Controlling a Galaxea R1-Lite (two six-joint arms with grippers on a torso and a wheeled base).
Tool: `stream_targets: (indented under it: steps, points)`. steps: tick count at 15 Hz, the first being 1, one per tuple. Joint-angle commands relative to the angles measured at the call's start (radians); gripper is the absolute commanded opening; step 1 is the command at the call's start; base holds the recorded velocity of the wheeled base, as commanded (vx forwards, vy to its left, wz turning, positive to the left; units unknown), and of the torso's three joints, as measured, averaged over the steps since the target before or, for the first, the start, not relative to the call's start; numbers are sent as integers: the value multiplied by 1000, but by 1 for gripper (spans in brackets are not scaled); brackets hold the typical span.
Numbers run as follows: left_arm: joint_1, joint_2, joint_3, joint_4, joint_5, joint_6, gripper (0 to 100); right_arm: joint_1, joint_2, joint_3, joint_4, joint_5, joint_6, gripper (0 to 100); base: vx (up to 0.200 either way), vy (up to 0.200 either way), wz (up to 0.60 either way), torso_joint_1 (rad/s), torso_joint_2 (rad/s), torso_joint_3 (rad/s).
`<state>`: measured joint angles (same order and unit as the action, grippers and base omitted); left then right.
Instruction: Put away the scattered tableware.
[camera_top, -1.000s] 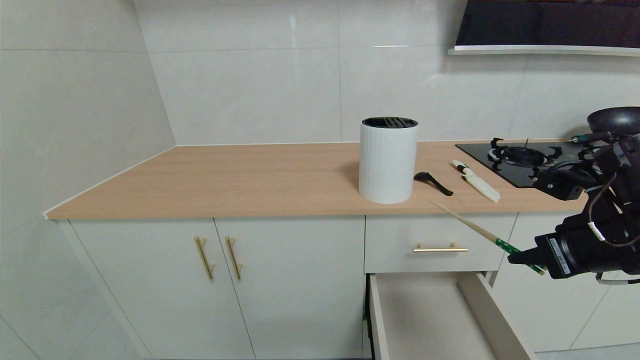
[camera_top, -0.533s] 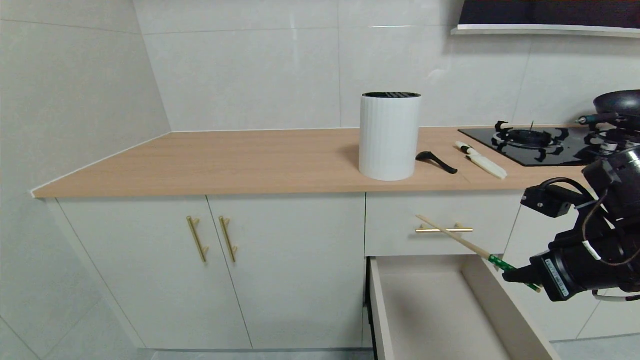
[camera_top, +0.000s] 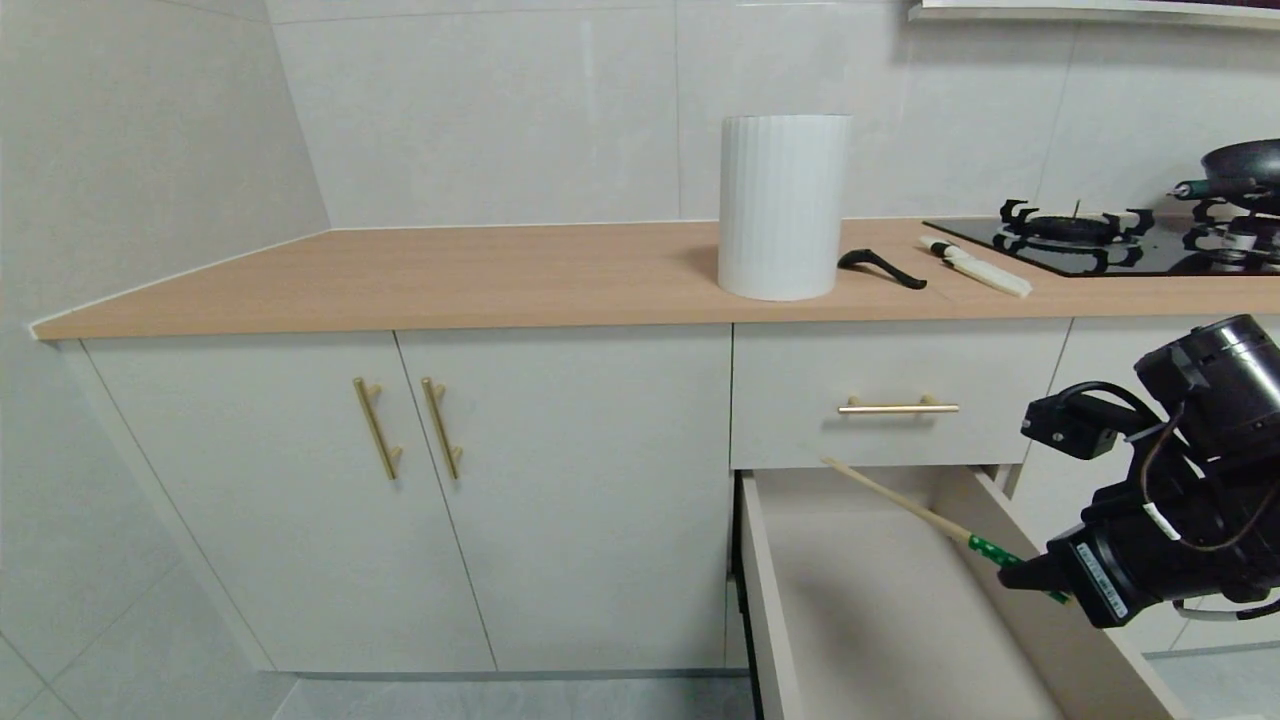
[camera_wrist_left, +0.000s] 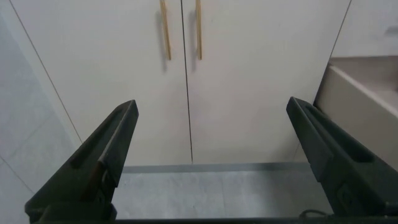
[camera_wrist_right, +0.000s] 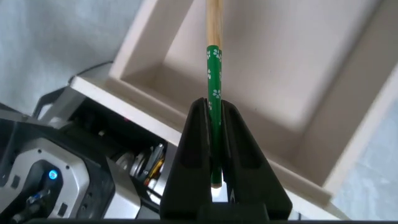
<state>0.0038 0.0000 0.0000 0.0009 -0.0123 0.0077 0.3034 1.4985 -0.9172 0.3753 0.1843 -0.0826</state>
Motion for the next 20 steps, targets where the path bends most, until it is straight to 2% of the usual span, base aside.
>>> stream_targets:
  steps: [1,6,9,10,13,16,18,20]
  points:
    - [1,0,0,-1,0,2,100,0,23,1,-1,1,-2,0,0,0,0,-51,232,178]
    - [2,0,0,1,0,0,100,6,54,-3,-1,0,0,0,0,0,0,-10,53,38]
    - [1,0,0,1,0,0,100,10,213,-12,-29,0,3,0,0,0,0,0,0,0]
    - [1,0,0,-1,0,0,100,29,309,-15,-87,-11,20,0,0,0,0,0,0,0]
    - [1,0,0,-1,0,0,100,69,509,-134,-111,-81,244,0,0,0,0,0,0,0]
    - [2,0,0,-1,0,0,100,79,660,-246,-110,-86,294,0,0,0,0,0,0,0]
    - [1,0,0,1,0,0,100,92,749,-318,-110,-91,386,0,0,0,0,0,0,0]
    - [1,0,0,1,0,0,100,117,809,-368,-113,-147,458,0,0,0,0,0,0,0]
